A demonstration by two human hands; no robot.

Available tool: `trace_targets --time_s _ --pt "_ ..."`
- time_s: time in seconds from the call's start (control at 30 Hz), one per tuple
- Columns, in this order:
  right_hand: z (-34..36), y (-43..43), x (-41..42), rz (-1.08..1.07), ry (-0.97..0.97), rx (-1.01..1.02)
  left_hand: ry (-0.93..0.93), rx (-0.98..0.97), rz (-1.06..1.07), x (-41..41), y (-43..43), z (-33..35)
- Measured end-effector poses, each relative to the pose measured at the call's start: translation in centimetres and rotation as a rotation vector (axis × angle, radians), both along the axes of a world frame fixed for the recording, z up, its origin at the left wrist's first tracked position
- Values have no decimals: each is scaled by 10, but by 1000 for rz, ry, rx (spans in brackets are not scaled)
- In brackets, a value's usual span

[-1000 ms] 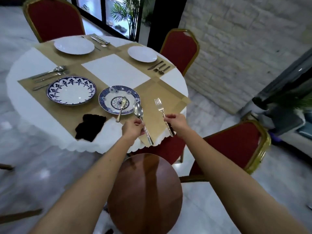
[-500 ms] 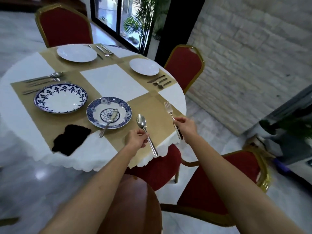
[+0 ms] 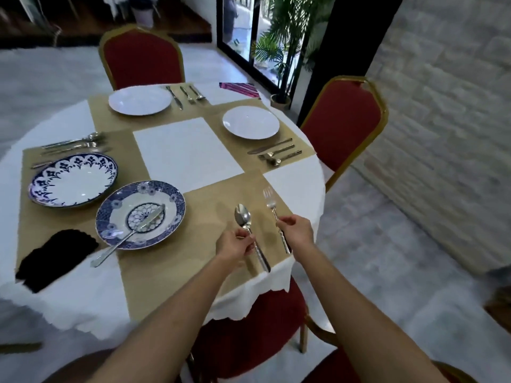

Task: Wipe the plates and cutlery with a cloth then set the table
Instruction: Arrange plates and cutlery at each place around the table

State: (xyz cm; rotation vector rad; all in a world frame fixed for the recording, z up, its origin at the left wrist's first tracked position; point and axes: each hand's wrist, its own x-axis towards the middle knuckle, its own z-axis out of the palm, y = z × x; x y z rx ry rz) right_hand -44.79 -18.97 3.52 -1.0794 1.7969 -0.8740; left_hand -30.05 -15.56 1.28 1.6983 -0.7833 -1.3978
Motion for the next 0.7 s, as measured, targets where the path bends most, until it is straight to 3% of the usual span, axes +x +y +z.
trace_targets --time_s 0.57,0.63,0.7 --pt "-46 -59 -34 110 -84 60 48 156 178 -31 -78 -34" --pt "-47 -57 -35 126 -73 65 -129 185 114 -25 -78 -34" --pt "-47 -55 -35 112 -26 85 -493 198 -27 -20 -75 -29"
